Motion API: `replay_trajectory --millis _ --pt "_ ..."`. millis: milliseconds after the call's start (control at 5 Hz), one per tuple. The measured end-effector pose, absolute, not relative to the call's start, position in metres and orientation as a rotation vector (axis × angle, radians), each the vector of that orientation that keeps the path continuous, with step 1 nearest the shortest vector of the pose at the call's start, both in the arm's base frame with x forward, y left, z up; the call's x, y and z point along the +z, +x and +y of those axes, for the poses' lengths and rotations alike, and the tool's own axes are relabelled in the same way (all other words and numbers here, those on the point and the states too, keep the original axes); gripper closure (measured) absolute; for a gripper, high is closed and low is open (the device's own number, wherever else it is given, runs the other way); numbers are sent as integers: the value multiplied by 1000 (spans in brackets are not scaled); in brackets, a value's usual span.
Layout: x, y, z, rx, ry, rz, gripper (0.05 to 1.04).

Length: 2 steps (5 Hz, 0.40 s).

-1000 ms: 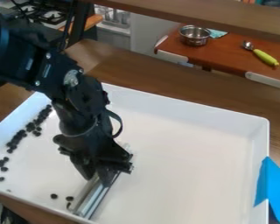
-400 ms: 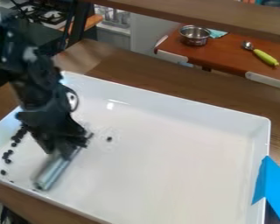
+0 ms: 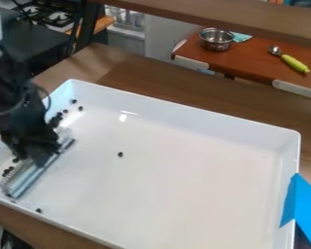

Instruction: Sweep into pile

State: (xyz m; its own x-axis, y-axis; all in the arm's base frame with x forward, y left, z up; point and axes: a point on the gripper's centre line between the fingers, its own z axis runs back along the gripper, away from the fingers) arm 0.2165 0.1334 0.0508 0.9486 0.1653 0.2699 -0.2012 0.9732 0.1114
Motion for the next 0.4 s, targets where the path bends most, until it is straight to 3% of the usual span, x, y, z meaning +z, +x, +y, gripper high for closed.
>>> replay_trajectory --millis 200,400 --pt "51 212 155 173 161 -278 745" --pt "63 204 141 200 69 -262 745"
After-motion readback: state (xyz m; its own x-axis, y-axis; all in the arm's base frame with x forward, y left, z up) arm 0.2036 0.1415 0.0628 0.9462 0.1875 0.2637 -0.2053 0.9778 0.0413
